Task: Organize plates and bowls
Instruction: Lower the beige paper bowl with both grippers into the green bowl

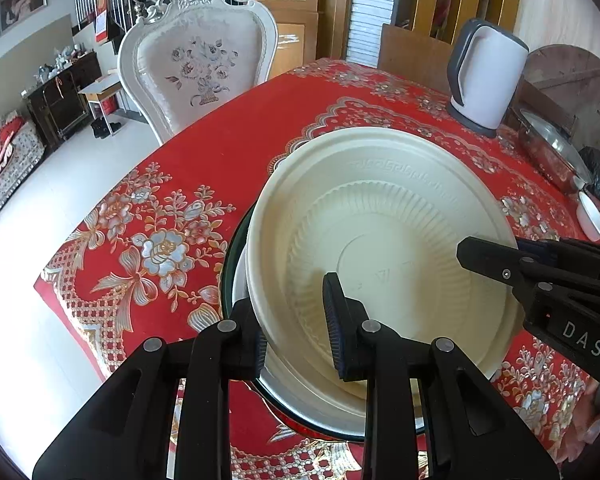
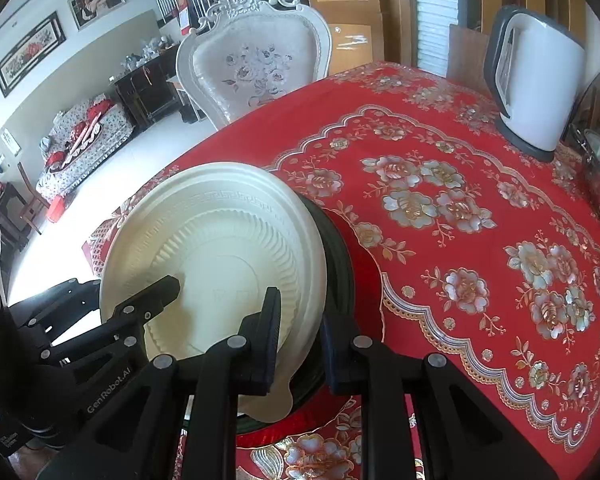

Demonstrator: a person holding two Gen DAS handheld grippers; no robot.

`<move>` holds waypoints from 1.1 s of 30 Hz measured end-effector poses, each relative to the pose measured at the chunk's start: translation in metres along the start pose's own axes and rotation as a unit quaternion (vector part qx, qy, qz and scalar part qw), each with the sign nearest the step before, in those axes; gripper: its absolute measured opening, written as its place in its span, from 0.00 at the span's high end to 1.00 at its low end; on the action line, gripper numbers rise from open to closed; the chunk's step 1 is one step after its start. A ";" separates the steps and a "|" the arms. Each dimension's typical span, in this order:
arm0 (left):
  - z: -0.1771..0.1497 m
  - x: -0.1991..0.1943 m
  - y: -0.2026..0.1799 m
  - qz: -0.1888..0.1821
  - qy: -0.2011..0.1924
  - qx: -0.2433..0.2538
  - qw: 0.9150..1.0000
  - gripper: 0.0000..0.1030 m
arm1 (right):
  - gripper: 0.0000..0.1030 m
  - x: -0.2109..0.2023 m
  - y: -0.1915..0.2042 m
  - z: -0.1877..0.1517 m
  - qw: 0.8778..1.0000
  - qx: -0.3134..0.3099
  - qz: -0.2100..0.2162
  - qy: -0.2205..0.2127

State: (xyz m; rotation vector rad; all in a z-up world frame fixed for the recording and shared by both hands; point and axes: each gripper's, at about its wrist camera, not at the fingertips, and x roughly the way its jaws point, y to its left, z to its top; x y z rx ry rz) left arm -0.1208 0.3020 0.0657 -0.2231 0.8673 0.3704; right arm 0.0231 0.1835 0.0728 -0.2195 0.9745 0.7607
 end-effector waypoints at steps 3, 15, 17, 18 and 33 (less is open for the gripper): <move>0.000 0.000 0.000 0.000 0.000 0.000 1.000 0.76 | 0.81 -0.001 -0.001 0.000 1.000 0.002 0.003 -0.001; 0.000 -0.001 -0.003 0.016 -0.007 0.008 1.000 0.76 | 0.81 -0.005 -0.005 -0.001 1.000 0.010 0.008 -0.002; 0.000 -0.001 -0.003 0.018 -0.008 0.010 1.000 0.76 | 0.81 -0.006 -0.008 0.000 1.000 0.013 0.008 -0.003; 0.000 -0.002 -0.003 0.019 -0.009 0.010 1.000 0.76 | 0.81 -0.006 -0.009 0.000 1.000 0.015 0.010 -0.003; 0.006 -0.024 -0.005 0.032 -0.057 0.003 0.998 0.53 | 0.80 -0.013 -0.020 -0.004 0.999 0.035 0.010 -0.011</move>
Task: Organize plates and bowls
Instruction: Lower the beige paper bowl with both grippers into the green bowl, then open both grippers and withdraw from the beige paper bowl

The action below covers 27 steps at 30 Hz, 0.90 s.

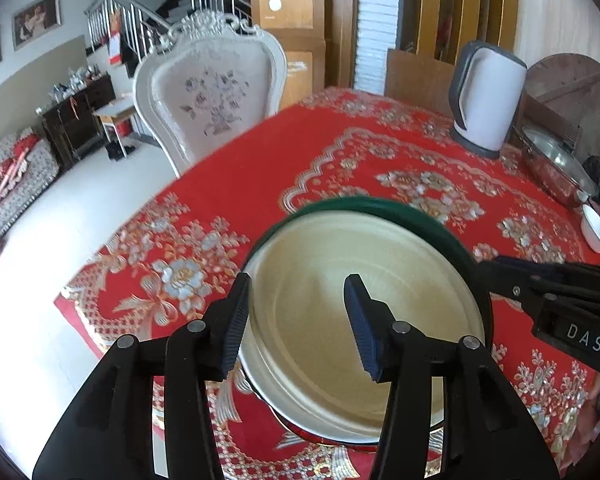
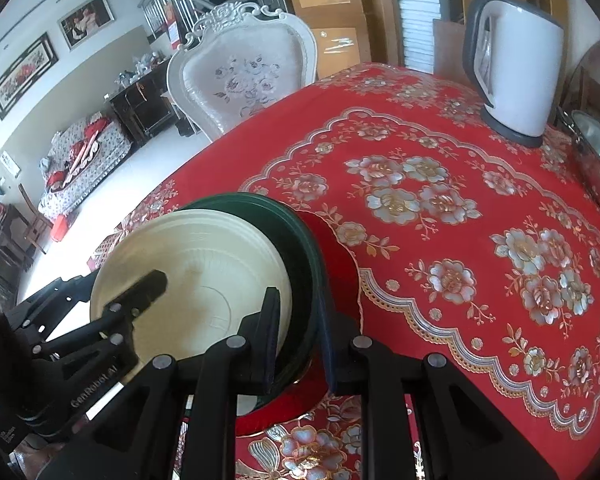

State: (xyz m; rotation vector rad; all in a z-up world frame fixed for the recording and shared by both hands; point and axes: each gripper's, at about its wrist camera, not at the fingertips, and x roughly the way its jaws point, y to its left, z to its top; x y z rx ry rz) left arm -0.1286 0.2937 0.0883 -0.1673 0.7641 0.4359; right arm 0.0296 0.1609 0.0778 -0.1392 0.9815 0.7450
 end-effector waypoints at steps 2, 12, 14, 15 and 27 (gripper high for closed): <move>0.002 -0.003 0.001 0.000 -0.009 -0.002 1.000 0.45 | 0.80 -0.002 -0.003 -0.001 1.000 0.005 0.002 -0.001; 0.011 -0.017 -0.021 -0.017 -0.033 0.015 0.999 0.43 | 0.80 -0.017 -0.023 -0.006 1.000 0.026 0.000 -0.014; 0.013 -0.019 -0.034 -0.026 -0.036 0.024 0.999 0.43 | 0.80 -0.021 -0.033 -0.008 0.999 0.037 -0.005 -0.016; 0.014 -0.019 -0.039 -0.030 -0.036 0.027 0.999 0.43 | 0.80 -0.023 -0.040 -0.010 0.999 0.043 -0.009 -0.018; 0.017 -0.018 -0.142 -0.105 -0.028 0.093 0.990 0.43 | 0.80 -0.067 -0.122 -0.042 0.991 0.119 -0.057 -0.035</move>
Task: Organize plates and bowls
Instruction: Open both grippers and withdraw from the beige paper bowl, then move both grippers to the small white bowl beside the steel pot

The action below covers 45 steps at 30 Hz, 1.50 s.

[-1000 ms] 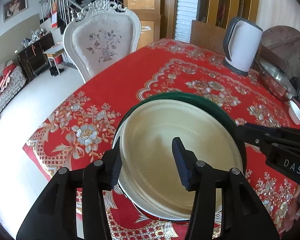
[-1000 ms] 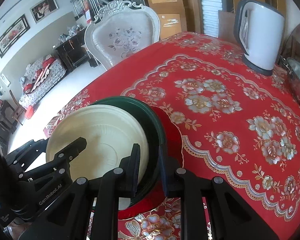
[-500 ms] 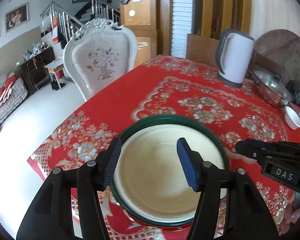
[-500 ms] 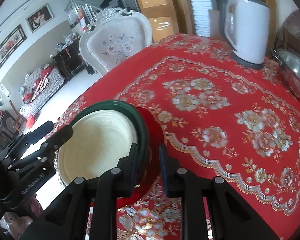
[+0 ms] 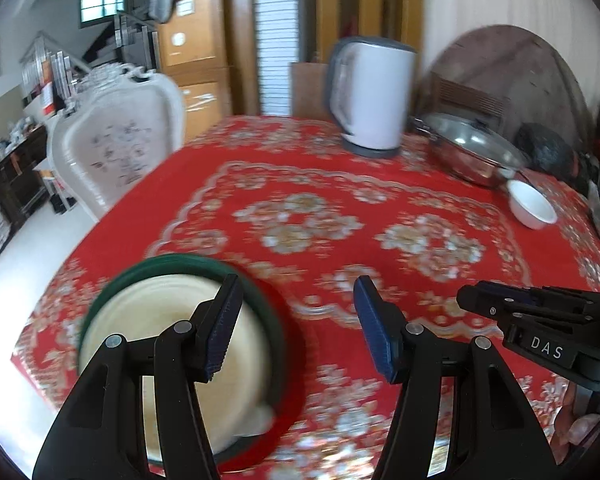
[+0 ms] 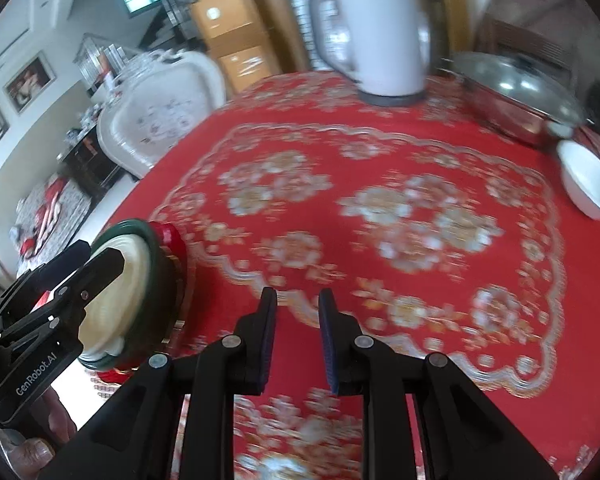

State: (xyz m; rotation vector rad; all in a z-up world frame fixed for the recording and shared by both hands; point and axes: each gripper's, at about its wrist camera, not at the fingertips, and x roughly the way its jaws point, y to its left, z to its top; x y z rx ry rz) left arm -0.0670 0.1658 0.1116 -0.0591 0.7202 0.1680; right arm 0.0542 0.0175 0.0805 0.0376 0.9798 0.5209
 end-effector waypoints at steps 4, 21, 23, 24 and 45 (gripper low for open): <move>0.006 0.012 -0.039 -0.032 0.010 0.020 0.999 0.43 | 0.80 -0.016 -0.038 -0.004 0.999 0.027 -0.025 -0.012; 0.063 0.089 -0.227 -0.154 0.064 0.087 0.982 0.43 | 0.61 -0.088 -0.229 -0.005 0.971 0.196 -0.116 -0.078; 0.071 0.104 -0.247 -0.158 0.070 0.087 0.981 0.43 | 0.61 -0.087 -0.245 -0.001 0.968 0.208 -0.112 -0.081; 0.074 0.112 -0.256 -0.162 0.076 0.085 0.980 0.43 | 0.61 -0.085 -0.251 0.002 0.968 0.213 -0.108 -0.083; 0.095 0.181 -0.299 -0.130 0.086 0.059 0.986 0.43 | 0.82 -0.020 -0.336 0.035 0.948 0.291 -0.063 -0.114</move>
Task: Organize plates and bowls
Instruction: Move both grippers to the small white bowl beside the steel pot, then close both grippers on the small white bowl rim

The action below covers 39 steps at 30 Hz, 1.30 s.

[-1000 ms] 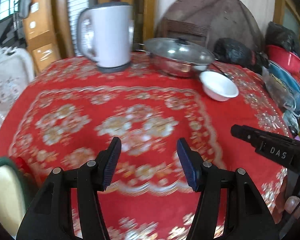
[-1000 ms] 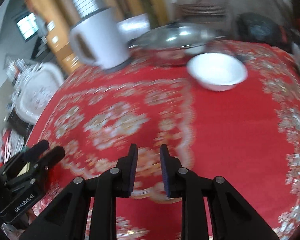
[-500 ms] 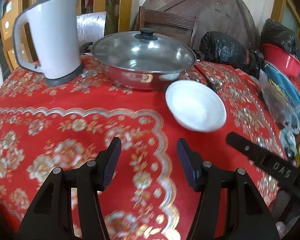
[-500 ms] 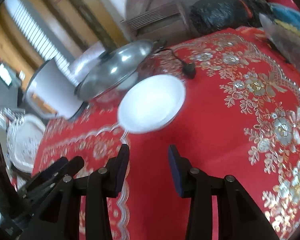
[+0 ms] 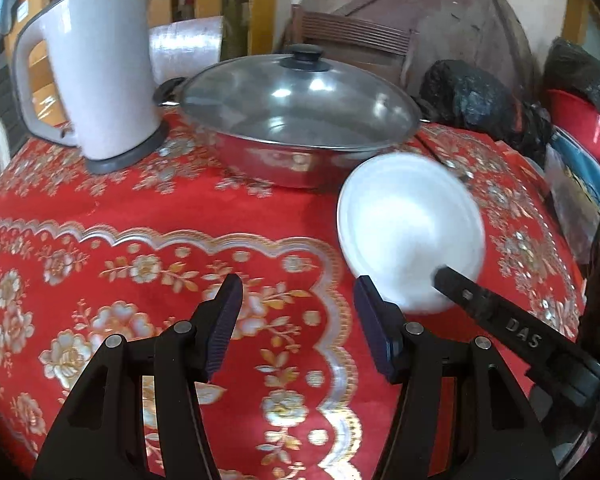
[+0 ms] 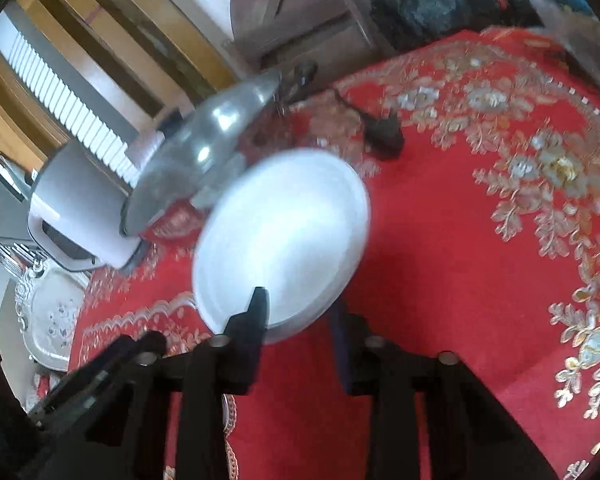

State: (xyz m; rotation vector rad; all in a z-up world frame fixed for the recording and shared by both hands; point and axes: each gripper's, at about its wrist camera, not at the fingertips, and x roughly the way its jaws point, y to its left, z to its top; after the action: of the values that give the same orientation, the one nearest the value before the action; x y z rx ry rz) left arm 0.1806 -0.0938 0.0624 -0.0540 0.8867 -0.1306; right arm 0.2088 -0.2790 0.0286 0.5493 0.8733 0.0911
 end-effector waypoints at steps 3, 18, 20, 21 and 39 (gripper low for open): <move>-0.003 0.001 0.011 0.003 0.010 -0.007 1.000 0.43 | 0.90 -0.002 -0.008 -0.001 1.000 0.008 0.004 0.011; 0.005 -0.005 0.027 0.003 0.009 -0.018 1.000 0.44 | 0.53 -0.043 -0.031 -0.008 0.996 0.074 0.048 0.021; 0.010 0.008 0.017 -0.009 0.018 -0.016 1.000 0.44 | 0.53 -0.035 -0.022 -0.005 0.996 0.067 0.049 0.019; 0.011 0.013 0.013 -0.009 0.020 -0.011 1.000 0.43 | 0.53 -0.029 -0.014 -0.003 0.998 0.045 0.034 0.020; -0.007 0.029 0.001 -0.022 0.077 0.038 0.996 0.80 | 0.88 -0.009 0.015 -0.020 0.997 -0.021 0.046 0.053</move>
State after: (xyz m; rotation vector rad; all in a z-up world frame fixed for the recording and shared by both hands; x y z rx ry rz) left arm 0.1933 -0.0969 0.0351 0.0069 1.0335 -0.2112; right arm 0.1901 -0.2606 0.0319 0.5490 0.9463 0.2236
